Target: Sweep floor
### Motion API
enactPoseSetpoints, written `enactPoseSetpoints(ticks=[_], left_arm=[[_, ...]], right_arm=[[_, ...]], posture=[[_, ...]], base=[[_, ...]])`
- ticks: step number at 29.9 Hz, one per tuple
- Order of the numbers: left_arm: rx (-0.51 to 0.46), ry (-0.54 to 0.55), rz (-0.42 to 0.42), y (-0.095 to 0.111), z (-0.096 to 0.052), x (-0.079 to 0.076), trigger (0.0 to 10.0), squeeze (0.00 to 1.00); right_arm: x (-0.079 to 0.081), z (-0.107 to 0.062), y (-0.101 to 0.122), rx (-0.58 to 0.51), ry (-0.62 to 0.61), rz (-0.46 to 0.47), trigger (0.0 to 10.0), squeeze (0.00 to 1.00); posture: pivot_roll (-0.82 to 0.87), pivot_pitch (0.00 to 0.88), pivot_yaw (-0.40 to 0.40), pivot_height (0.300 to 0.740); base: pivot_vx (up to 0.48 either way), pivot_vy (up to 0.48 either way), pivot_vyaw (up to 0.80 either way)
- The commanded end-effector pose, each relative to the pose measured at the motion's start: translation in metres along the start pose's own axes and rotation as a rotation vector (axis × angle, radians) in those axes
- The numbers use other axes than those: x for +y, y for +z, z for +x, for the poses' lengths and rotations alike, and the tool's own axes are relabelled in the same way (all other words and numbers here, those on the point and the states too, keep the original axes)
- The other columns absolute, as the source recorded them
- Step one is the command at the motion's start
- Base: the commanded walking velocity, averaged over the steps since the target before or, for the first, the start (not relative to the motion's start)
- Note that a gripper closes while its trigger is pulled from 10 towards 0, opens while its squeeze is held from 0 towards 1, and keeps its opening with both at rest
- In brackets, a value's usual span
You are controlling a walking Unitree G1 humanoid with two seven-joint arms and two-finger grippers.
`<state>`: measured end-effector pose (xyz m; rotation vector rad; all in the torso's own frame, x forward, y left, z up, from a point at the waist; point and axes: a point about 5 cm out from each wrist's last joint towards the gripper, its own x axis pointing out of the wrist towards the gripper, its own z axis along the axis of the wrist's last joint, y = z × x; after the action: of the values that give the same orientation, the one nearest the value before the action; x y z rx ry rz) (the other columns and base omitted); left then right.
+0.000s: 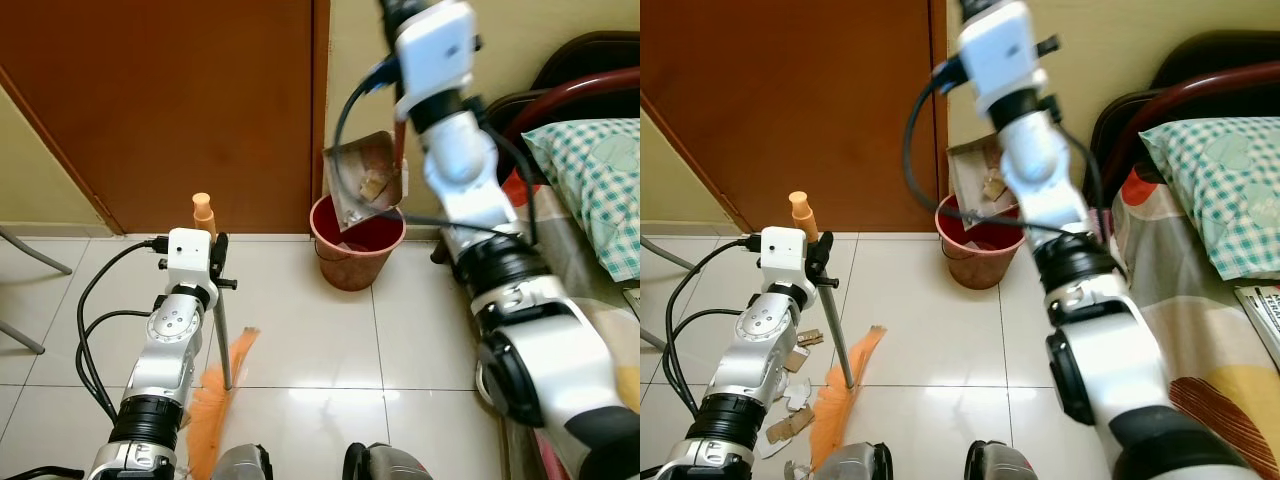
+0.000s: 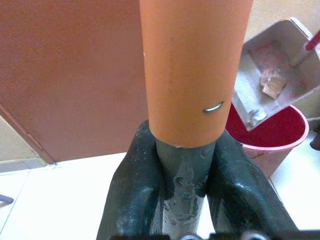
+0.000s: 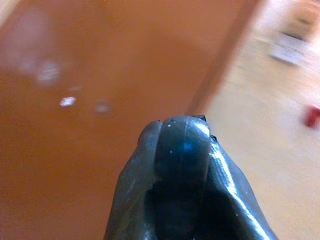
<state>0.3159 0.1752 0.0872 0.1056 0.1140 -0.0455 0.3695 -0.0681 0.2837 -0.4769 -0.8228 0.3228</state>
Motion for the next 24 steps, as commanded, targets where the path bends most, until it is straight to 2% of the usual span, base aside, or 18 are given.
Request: enactPoseSetpoints(ticks=[1,7,10,16,19,21,24], left_arm=[[0.032,0.001,0.006,-0.005,0.0,0.001,10.0,0.0],[0.031,0.001,0.006,-0.005,0.0,0.001,10.0,0.0],[0.032,0.001,0.006,-0.005,-0.001,0.001,10.0,0.0],[0.027,-0.003,0.006,-0.004,0.0,0.0,10.0,0.0],[0.023,-0.002,0.006,-0.002,0.002,0.001,10.0,0.0],[0.018,0.0,0.006,-0.001,0.002,0.001,10.0,0.0],[0.016,0.003,0.006,-0.002,0.001,0.002,10.0,0.0]], right_arm=[[0.011,0.002,0.013,-0.103,0.054,-0.07,10.0,0.0],[0.043,-0.015,0.011,-0.159,0.192,-0.17,10.0,0.0],[0.045,-0.016,0.01,-0.163,0.19,-0.175,10.0,0.0],[0.037,-0.011,0.016,-0.187,0.114,-0.153,10.0,0.0],[0.026,-0.004,0.024,-0.198,0.02,-0.082,10.0,0.0],[0.015,0.004,0.033,-0.204,-0.069,0.023,10.0,0.0],[0.007,0.012,0.042,-0.195,-0.145,0.156,10.0,0.0]], posture=[[0.02,0.071,-0.015,0.74],[0.02,0.073,-0.016,0.74],[0.02,0.074,-0.017,0.74],[0.02,0.074,-0.015,0.74],[0.02,0.074,-0.015,0.74],[0.02,0.072,-0.018,0.74],[0.02,0.071,-0.017,0.74]], base=[[0.0,0.0,0.0],[0.0,0.0,0.0],[0.0,0.0,0.0],[0.0,0.0,0.0],[0.0,0.0,0.0],[0.0,0.0,0.0],[0.0,0.0,0.0]])
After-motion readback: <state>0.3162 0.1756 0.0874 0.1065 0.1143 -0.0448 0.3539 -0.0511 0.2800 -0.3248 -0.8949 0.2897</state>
